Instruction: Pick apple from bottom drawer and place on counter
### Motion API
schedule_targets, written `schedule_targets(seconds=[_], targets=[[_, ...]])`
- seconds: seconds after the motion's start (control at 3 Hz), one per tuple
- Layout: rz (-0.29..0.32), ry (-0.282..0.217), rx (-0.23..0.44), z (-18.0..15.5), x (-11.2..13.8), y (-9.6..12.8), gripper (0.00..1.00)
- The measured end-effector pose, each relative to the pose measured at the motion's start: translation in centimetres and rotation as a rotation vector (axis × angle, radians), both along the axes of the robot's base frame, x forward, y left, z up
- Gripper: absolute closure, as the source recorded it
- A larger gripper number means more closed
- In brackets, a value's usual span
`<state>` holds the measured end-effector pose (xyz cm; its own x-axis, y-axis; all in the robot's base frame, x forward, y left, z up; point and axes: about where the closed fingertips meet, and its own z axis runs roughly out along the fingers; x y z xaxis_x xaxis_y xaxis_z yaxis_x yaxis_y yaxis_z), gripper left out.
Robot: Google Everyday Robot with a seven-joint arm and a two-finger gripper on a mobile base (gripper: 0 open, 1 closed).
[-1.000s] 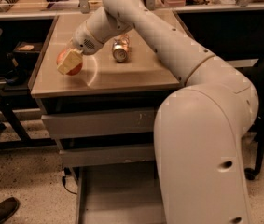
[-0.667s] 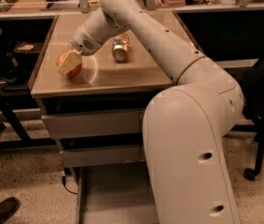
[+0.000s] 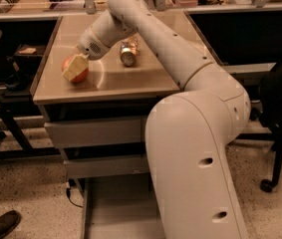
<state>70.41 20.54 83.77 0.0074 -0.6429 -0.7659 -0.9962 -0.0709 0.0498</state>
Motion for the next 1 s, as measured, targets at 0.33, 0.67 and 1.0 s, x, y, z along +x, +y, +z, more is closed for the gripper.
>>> schedule_targets(seconds=[0.33, 0.67, 1.0], targets=[[0.000, 0.000, 0.000, 0.00, 0.00, 0.00, 0.81], [0.000, 0.000, 0.000, -0.01, 0.00, 0.01, 0.57], [0.000, 0.000, 0.000, -0.01, 0.00, 0.01, 0.34]])
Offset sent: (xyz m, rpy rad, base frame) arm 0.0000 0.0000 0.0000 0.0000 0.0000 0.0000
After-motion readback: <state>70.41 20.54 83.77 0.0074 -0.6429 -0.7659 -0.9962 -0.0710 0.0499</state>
